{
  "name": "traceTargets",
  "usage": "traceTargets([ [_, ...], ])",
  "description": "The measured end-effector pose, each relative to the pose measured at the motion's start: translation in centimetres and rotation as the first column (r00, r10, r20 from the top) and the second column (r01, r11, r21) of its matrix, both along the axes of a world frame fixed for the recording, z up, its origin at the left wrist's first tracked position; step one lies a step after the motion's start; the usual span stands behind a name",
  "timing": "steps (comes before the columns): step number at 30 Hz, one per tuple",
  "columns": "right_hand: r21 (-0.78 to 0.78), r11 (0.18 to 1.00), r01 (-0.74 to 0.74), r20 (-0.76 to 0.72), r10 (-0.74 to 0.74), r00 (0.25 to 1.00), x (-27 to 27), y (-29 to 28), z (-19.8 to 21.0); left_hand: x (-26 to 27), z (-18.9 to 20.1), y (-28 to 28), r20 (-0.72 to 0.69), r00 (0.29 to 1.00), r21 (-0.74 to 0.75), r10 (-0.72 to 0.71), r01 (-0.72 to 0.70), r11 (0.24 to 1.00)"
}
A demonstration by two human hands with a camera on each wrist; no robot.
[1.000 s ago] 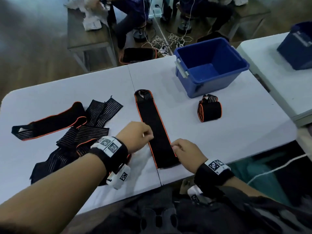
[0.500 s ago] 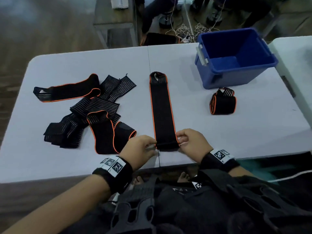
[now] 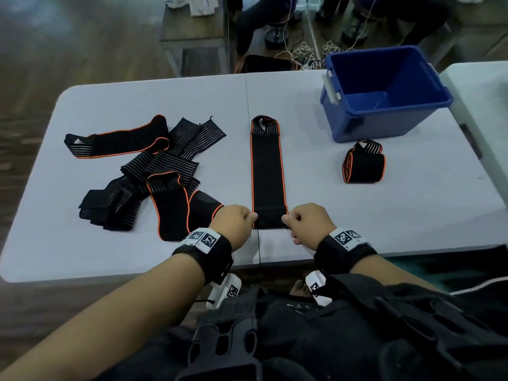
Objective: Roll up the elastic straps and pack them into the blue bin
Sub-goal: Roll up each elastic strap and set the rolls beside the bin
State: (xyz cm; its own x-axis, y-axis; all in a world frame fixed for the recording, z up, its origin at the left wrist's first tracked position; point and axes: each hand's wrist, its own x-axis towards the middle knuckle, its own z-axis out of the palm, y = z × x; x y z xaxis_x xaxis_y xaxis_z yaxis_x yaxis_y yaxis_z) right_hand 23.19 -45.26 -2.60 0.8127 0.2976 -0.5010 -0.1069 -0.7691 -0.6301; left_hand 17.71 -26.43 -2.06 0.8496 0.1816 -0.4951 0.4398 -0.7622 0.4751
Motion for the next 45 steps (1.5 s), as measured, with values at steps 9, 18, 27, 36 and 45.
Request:
traceTargets([
  [9, -0.247, 0.968, -0.036, 0.034, 0.046, 0.998, 0.9, 1.6, 0.3, 1.3, 0.9, -0.3, -0.056, 0.998, 0.137, -0.042, 0.049, 0.989],
  [18, -0.35, 0.891, -0.288, 0.315, 0.402, 0.86, -0.1, 2.0, 1.3, 0.9, -1.0, -0.1, 0.234, 0.927, 0.265, -0.294, 0.23, 0.936],
  [27, -0.428, 0.794, -0.431, 0.284, 0.571, 0.77, -0.6, 1.4, 0.3, 0.0, -0.5, 0.2, 0.218, 0.891, 0.22, -0.397, 0.352, 0.91],
  [36, -0.2, 0.924, -0.325, 0.244, 0.368, 0.897, 0.9, 1.2, 0.7, 0.3, -0.8, 0.9, 0.234, 0.967, 0.012, -0.097, 0.097, 0.995],
  [45, -0.11, 0.993, 0.031, 0.16, -0.013, 0.987, 3.0, 2.4, -0.1, 2.9, -0.8, 1.3, 0.165, 0.947, -0.192, 0.275, -0.243, 0.951],
])
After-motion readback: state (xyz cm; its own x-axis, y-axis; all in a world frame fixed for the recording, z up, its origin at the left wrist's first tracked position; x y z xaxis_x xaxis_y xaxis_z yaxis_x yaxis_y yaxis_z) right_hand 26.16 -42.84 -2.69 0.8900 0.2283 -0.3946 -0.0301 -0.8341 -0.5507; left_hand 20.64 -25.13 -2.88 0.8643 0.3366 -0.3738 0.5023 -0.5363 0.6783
